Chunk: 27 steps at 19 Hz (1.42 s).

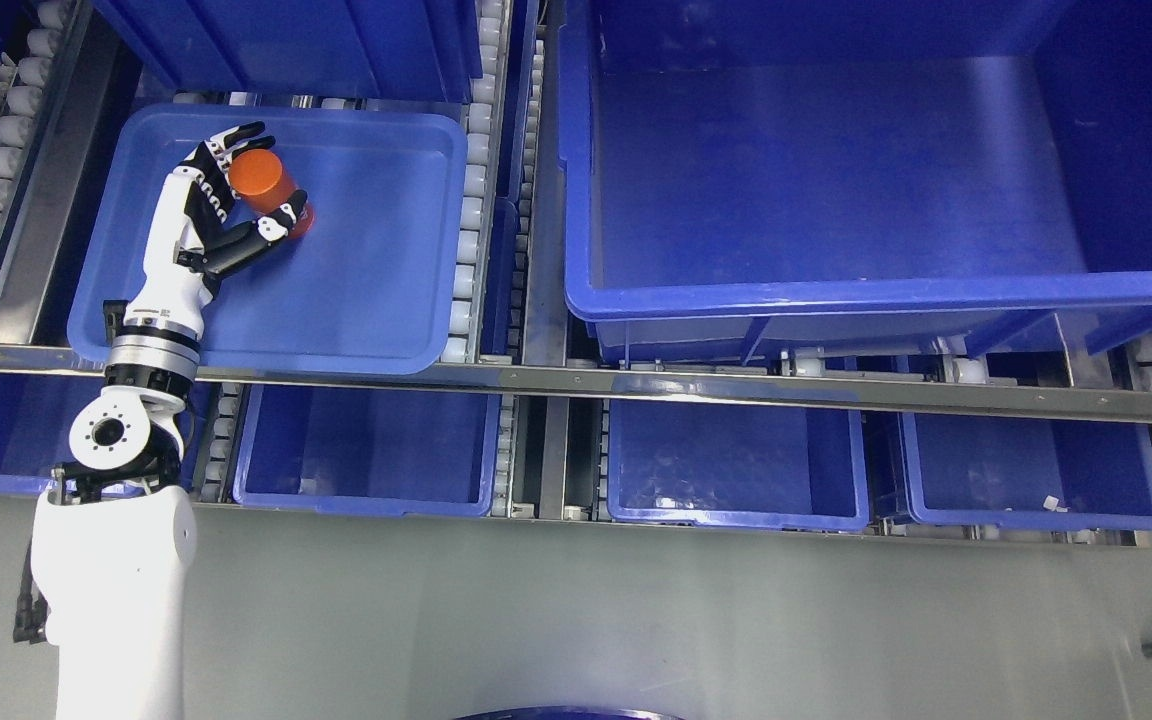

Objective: Grab orange capacitor from left shelf to right desk
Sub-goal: 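Close the left hand around the orange cylinder, then lift the orange cylinder out of the bin with the left hand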

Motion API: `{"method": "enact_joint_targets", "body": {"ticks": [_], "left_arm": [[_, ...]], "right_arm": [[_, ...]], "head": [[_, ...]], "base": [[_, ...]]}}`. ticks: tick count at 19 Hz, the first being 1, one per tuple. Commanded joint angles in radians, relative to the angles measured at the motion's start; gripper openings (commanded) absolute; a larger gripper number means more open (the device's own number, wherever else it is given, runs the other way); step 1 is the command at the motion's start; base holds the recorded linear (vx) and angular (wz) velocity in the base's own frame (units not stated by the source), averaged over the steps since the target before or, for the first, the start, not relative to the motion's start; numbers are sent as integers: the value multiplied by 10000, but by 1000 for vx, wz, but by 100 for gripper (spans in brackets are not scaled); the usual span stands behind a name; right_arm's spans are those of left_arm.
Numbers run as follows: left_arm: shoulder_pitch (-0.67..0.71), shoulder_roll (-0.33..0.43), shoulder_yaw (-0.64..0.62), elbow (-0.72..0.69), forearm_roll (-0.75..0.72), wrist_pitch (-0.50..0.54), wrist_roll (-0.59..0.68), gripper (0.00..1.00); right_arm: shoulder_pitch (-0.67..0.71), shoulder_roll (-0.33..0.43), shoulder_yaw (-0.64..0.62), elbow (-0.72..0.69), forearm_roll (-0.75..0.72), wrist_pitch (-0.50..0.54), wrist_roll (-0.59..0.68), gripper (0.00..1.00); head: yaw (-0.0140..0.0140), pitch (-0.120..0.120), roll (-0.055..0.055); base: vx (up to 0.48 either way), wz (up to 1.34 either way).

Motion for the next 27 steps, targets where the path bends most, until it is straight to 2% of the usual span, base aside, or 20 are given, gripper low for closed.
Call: {"method": "enact_joint_targets", "body": {"ticks": [1, 6, 8, 11, 17, 22, 27], "left_arm": [[-108, 46, -63, 361, -12, -23, 14, 47], [-108, 15, -47, 561, -12, -114, 14, 33], [-108, -61, -47, 561, 3, -237, 14, 23], [-108, -107, -17, 561, 3, -650, 14, 1], [-414, -490, 75, 301, 95, -1110, 14, 1], [-462, -736, 152, -1384, 1168, -1265, 14, 2], [-292, -721, 91, -1816, 1200, -2812, 14, 2]], "right_arm": [[138, -175, -107, -337, 0, -7, -7, 100], [138, -175, -107, -337, 0, -7, -7, 100], [138, -175, -107, -337, 0, -7, -7, 100], [138, -175, -107, -337, 0, -7, -7, 100], [138, -175, -107, -337, 0, -7, -7, 100], [138, -175, -107, -337, 0, -7, -7, 100], [138, -175, -107, -337, 0, -7, -7, 100]], "head": [[0, 0, 0], [0, 0, 0], [0, 0, 0], [0, 0, 0], [0, 0, 0], [0, 0, 0], [0, 0, 0]], "base": [[0, 0], [0, 0], [0, 0], [0, 0], [0, 0], [0, 0], [0, 0]]}}
